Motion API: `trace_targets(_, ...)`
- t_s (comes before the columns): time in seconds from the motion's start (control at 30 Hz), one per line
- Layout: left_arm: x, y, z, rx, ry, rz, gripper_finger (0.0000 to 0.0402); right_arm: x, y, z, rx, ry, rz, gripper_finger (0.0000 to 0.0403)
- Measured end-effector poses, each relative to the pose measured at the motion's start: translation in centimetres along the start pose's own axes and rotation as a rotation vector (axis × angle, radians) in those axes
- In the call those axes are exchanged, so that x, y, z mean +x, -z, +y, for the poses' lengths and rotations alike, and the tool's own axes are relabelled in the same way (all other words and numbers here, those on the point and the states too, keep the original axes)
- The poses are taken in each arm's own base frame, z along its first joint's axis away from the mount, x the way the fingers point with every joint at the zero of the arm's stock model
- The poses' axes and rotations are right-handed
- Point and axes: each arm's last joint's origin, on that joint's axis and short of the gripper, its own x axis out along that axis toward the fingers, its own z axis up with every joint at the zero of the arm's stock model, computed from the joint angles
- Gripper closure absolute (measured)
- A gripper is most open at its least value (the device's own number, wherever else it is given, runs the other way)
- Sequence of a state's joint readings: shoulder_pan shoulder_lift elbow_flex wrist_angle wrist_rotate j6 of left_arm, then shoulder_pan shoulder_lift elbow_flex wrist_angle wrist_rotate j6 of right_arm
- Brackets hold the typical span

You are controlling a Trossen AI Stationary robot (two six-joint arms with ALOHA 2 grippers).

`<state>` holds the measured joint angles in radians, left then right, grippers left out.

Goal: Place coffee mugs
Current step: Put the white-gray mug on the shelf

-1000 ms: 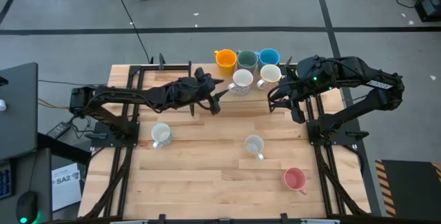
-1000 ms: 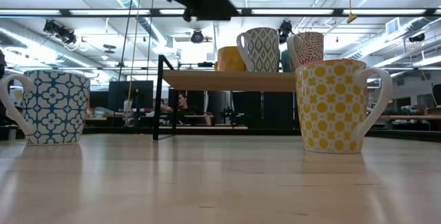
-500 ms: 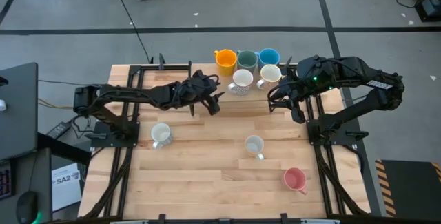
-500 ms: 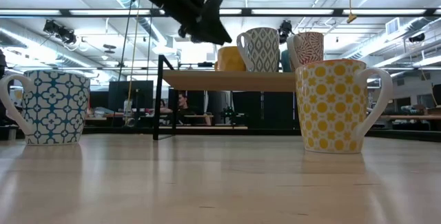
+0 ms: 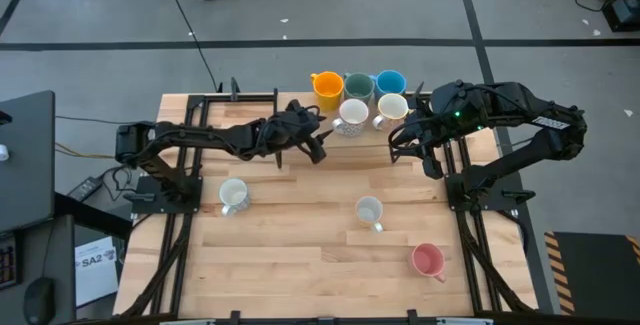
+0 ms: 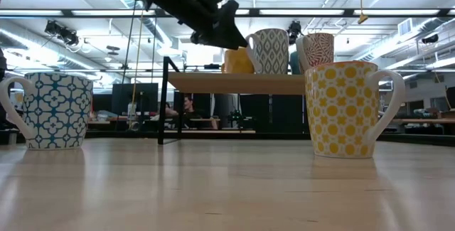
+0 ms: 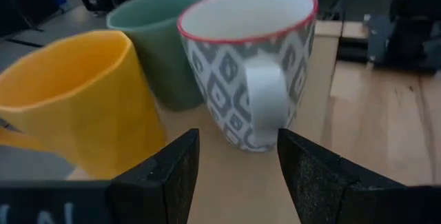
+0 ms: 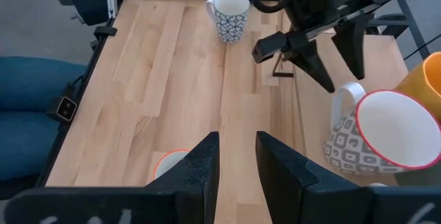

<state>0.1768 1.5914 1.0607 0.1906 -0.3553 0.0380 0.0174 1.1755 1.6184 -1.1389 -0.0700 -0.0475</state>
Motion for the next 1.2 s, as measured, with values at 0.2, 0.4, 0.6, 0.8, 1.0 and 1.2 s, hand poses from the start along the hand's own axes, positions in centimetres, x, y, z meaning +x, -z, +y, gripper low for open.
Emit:
trace_targets(0.2,0.1,-0.5,0.4,-0.024,-0.011,-0.052,0.0198,0.0,0.0,0.0,-0.001,0.000,0.000,0.0302)
trace_targets(0.4,0.1,-0.8,0.5,-0.035,-0.014,-0.083,0.0198,0.0,0.0,0.0,0.000,0.000,0.000,0.0302)
trace_targets(0.6,0.1,-0.9,0.4,-0.034,-0.013,-0.082,0.0198,0.0,0.0,0.0,0.000,0.001,0.000,0.0302)
trace_targets(0.8,-0.7,-1.6,0.9,-0.047,-0.078,-0.109,0.0198,0.0,0.0,0.0,0.002,0.000,0.000,0.0302)
trace_targets(1.0,-0.6,-1.1,1.0,0.019,-0.138,-0.055,0.0198,0.0,0.0,0.0,0.002,0.001,0.000,0.0302)
trace_targets(1.2,-0.1,-0.5,0.8,-0.017,-0.133,-0.032,0.0198,0.0,0.0,0.0,0.003,0.001,0.000,0.0302)
